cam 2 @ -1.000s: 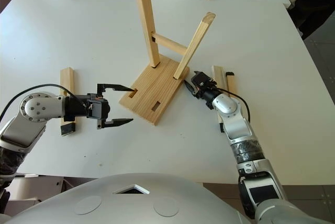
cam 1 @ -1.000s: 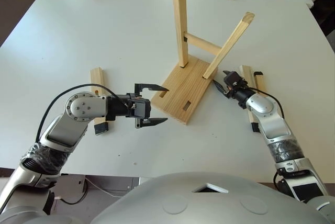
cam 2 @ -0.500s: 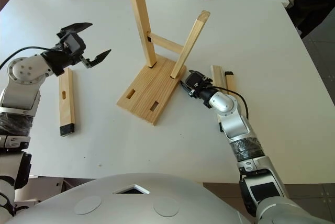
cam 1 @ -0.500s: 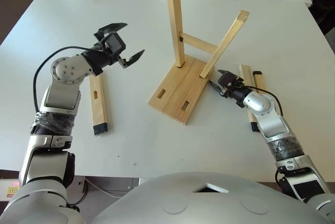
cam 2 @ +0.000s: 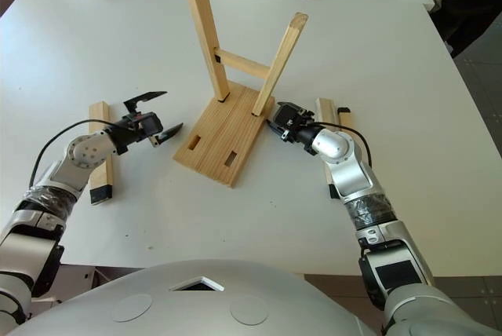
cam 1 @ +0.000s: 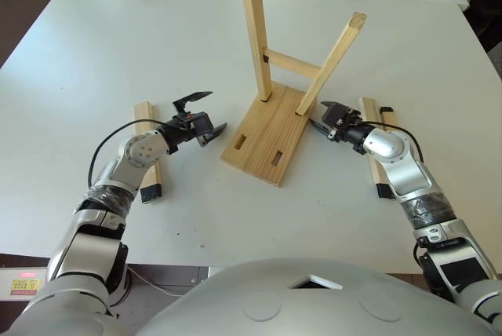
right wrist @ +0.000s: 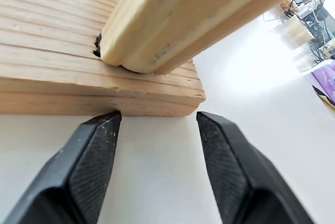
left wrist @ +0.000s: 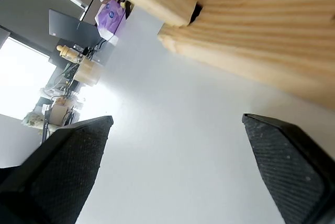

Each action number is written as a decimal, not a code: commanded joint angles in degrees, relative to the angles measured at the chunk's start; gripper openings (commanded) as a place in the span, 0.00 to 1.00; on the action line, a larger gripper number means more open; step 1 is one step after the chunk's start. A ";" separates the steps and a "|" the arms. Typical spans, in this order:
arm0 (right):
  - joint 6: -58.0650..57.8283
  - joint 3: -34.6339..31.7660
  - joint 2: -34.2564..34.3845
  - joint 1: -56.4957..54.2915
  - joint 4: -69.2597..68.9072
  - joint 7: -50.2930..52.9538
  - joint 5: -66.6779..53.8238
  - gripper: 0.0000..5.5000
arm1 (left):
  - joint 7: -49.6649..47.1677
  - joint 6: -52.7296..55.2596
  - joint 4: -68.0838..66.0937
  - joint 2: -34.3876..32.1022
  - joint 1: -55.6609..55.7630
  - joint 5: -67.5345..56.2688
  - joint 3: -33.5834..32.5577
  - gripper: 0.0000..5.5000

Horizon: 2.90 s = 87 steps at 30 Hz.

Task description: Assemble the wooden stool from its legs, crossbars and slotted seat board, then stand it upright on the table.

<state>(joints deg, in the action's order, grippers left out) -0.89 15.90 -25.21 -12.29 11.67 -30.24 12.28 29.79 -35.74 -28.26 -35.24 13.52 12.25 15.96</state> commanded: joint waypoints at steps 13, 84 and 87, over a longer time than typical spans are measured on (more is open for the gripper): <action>0.23 1.57 -0.77 3.85 -5.30 -1.21 1.40 0.49 | 8.15 12.89 19.95 0.44 -6.97 -2.42 0.66 0.83; -28.57 -20.68 15.22 -28.45 -17.89 26.37 -10.00 0.40 | -22.70 73.65 43.69 14.57 26.04 -28.06 -23.35 0.75; -27.97 -18.87 17.94 -31.75 -16.54 26.27 -11.25 0.40 | -23.99 72.26 37.90 17.34 30.23 -27.20 -22.37 0.75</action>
<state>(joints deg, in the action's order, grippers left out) -29.23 -4.23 -9.08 -41.26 -5.95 -4.00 2.27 6.98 36.73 14.05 -19.82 40.62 -15.97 -7.36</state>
